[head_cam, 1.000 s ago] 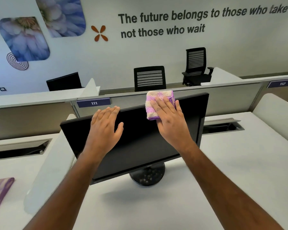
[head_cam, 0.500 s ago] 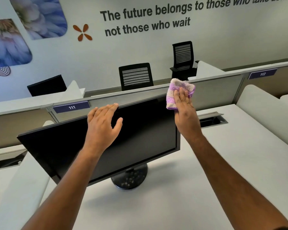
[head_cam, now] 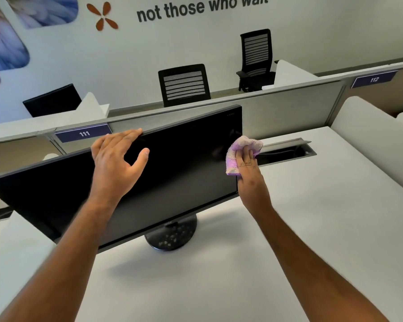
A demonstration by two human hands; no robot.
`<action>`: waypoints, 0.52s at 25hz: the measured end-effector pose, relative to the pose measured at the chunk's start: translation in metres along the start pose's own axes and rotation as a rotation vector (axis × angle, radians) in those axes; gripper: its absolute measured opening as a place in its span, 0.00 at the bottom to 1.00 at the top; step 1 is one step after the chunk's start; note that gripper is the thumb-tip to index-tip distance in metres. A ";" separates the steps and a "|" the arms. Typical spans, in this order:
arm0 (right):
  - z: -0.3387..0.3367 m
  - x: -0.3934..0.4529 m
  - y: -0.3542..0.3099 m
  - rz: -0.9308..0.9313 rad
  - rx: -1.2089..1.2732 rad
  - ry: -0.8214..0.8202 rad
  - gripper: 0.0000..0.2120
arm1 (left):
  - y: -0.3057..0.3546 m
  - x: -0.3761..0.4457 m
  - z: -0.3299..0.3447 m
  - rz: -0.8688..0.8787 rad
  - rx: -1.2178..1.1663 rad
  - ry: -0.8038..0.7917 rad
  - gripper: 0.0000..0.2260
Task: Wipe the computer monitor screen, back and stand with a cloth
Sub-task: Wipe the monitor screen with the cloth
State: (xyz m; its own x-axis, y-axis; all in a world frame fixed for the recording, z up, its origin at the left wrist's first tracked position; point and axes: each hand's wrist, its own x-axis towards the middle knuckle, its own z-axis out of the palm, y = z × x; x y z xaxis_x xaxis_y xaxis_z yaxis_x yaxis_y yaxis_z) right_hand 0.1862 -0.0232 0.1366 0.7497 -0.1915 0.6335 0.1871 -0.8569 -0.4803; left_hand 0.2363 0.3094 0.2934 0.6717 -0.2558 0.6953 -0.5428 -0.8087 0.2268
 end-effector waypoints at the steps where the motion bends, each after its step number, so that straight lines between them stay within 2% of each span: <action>1: 0.006 -0.010 0.002 0.039 0.006 -0.014 0.32 | -0.001 -0.001 0.001 0.003 0.002 0.003 0.20; 4: 0.021 -0.043 0.012 0.114 0.052 -0.114 0.30 | -0.003 -0.002 0.003 0.018 0.017 0.015 0.19; 6: 0.027 -0.060 0.006 0.255 0.137 -0.158 0.25 | -0.003 -0.001 0.004 0.016 0.025 0.028 0.19; 8: 0.030 -0.077 -0.004 0.353 0.228 -0.200 0.24 | -0.002 0.000 0.006 0.007 0.023 0.040 0.19; 11: 0.049 -0.097 -0.011 0.458 0.318 -0.140 0.27 | -0.001 -0.003 0.007 0.012 0.045 0.052 0.18; 13: 0.063 -0.103 -0.020 0.638 0.405 -0.103 0.27 | -0.001 -0.003 0.007 0.016 0.053 0.046 0.19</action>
State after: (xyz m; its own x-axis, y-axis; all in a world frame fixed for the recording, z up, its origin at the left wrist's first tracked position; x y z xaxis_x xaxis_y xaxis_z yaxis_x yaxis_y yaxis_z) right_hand 0.1459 0.0437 0.0424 0.8424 -0.5279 0.1082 -0.0988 -0.3487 -0.9320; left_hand 0.2385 0.3079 0.2866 0.6389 -0.2450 0.7292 -0.5244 -0.8323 0.1798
